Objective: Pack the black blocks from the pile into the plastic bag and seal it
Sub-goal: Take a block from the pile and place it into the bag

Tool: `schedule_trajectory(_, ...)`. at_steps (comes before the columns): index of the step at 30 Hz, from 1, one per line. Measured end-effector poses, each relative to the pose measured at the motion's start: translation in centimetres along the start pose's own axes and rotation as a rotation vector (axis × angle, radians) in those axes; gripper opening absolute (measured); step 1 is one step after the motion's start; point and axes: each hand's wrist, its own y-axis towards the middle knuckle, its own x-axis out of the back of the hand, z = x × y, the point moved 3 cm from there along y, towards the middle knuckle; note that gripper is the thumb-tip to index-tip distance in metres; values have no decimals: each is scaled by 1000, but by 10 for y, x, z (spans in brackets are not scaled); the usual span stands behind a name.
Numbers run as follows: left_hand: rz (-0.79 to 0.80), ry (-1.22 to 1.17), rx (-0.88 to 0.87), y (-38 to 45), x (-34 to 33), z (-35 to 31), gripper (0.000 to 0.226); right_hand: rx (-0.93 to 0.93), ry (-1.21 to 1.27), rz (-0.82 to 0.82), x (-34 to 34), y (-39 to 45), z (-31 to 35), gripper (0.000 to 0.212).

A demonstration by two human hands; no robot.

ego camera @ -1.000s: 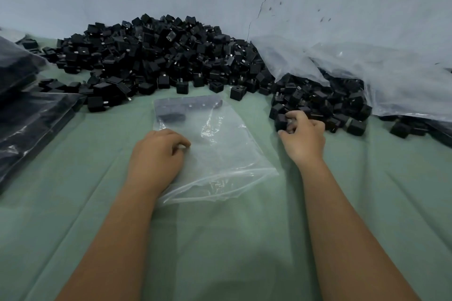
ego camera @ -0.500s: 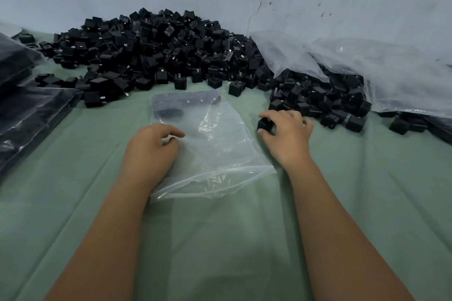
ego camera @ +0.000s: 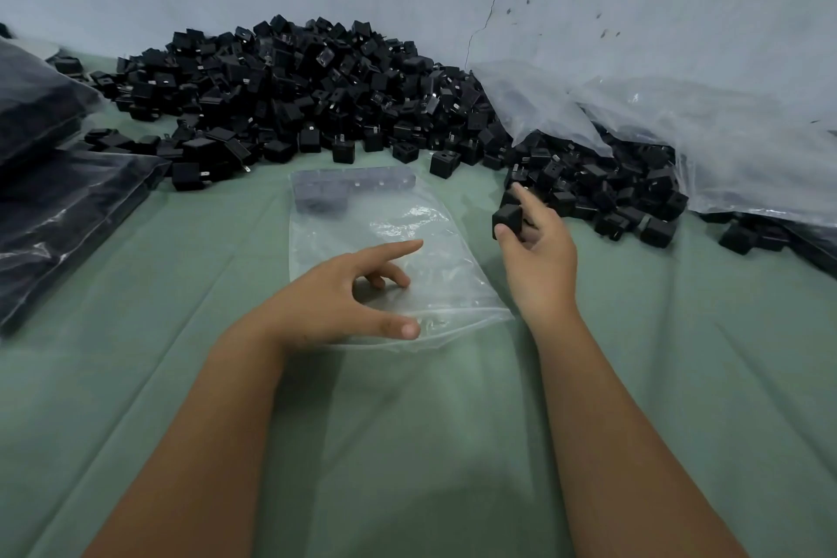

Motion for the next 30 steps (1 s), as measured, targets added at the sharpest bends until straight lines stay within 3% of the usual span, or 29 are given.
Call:
schedule_trajectory(5, 65, 22, 10, -1, 0, 1, 90, -29, 92, -198, 9, -5, 8, 36)
schedule_trajectory(9, -48, -51, -12, 3, 3, 2, 37, 226, 72, -314, 12, -16, 40, 27)
schedule_trajectory(14, -43, -97, -23, 5, 3, -3, 24, 754, -46, -191, -33, -67, 89, 13)
schedule_trajectory(17, -207, -70, -115, -1, 11, -8, 7, 919, -68, 14, -61, -95, 102, 21)
schedule_trajectory(21, -324, -315, -34, -1, 20, 1, 12, 777, -7, 110, -62, -93, 99, 21)
schedule_trajectory(23, -332, -457, 26, 1, 20, 4, 3, 742, -40, 142, -56, -87, 94, 22)
schedule_trajectory(26, -383, -549, 14, 2, 21, 5, 20, 713, -368, 286, -58, -82, 87, 28)
schedule_trajectory(28, -418, -572, -44, 1, 23, 2, 9, 658, -617, 396, -66, -80, 78, 30)
schedule_trajectory(30, -404, -574, -124, -1, 26, -2, 3, 647, -666, 434, -69, -78, 74, 30)
